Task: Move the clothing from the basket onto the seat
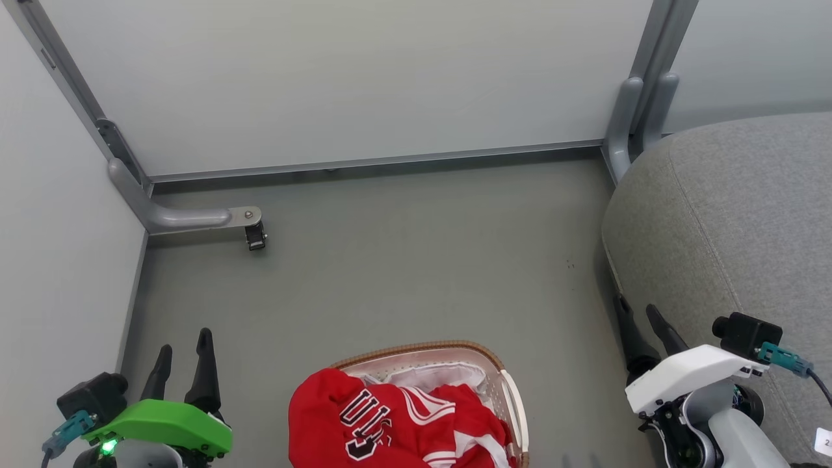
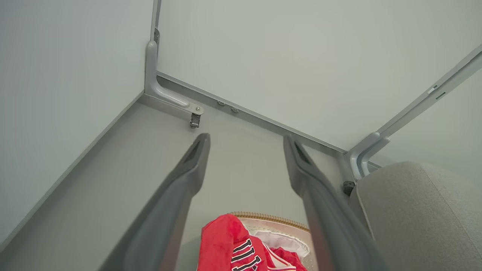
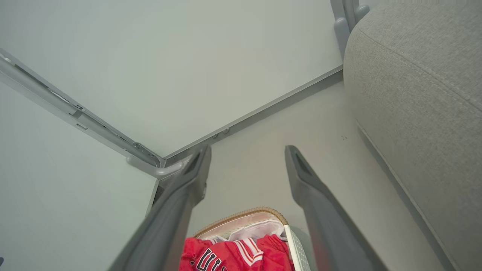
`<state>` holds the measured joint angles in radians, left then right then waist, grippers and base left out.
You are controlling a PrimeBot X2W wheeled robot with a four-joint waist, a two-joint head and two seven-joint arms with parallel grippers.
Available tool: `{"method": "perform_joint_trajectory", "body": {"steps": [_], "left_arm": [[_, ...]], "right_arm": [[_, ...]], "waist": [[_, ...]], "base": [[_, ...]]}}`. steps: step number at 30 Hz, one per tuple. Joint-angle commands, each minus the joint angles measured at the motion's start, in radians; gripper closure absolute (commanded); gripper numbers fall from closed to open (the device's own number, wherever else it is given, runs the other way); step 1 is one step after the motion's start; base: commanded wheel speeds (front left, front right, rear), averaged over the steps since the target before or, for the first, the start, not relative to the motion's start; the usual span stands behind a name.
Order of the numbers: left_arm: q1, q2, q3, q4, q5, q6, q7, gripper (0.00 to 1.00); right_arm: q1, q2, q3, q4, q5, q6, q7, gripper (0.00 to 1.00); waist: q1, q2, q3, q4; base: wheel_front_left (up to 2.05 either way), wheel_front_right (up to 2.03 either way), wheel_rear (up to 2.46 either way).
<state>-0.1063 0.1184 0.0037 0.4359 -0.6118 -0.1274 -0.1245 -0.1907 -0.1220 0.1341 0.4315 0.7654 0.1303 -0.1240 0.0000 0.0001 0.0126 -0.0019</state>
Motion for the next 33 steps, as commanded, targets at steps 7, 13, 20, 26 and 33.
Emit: {"method": "perform_joint_trajectory", "body": {"steps": [7, 13, 20, 26, 33], "left_arm": [[-0.028, 0.018, -0.004, 0.016, 0.105, 0.006, -0.026, 0.0], [-0.034, 0.019, -0.002, 0.033, 0.166, 0.007, -0.041, 0.0], [-0.034, 0.022, 0.0, 0.045, 0.236, 0.008, -0.057, 0.0], [-0.034, 0.023, -0.003, 0.059, 0.291, 0.007, -0.071, 0.0], [-0.036, 0.023, 0.001, 0.072, 0.351, 0.007, -0.086, 0.0]], "right_arm": [[-0.03, -0.015, 0.022, 0.013, -0.098, 0.0, -0.026, 0.0], [-0.035, -0.018, 0.034, 0.022, -0.15, 0.0, -0.041, 0.0], [-0.038, -0.015, 0.046, 0.038, -0.206, 0.0, -0.058, 0.0], [-0.043, -0.021, 0.053, 0.053, -0.261, 0.0, -0.072, 0.0], [-0.047, -0.027, 0.053, 0.07, -0.329, 0.0, -0.086, 0.0]], "waist": [[0.0, -0.0001, 0.0, -0.001], [0.0, -0.0001, 0.001, 0.0], [0.0, -0.0001, 0.002, 0.0], [0.0, -0.0001, 0.001, 0.001], [0.0, -0.0001, -0.001, 0.001]], "base": [[0.0, 0.0, 0.0], [0.0, 0.0, 0.0], [0.0, 0.0, 0.0], [0.0, 0.0, 0.0], [0.0, 0.0, 0.0]]}}
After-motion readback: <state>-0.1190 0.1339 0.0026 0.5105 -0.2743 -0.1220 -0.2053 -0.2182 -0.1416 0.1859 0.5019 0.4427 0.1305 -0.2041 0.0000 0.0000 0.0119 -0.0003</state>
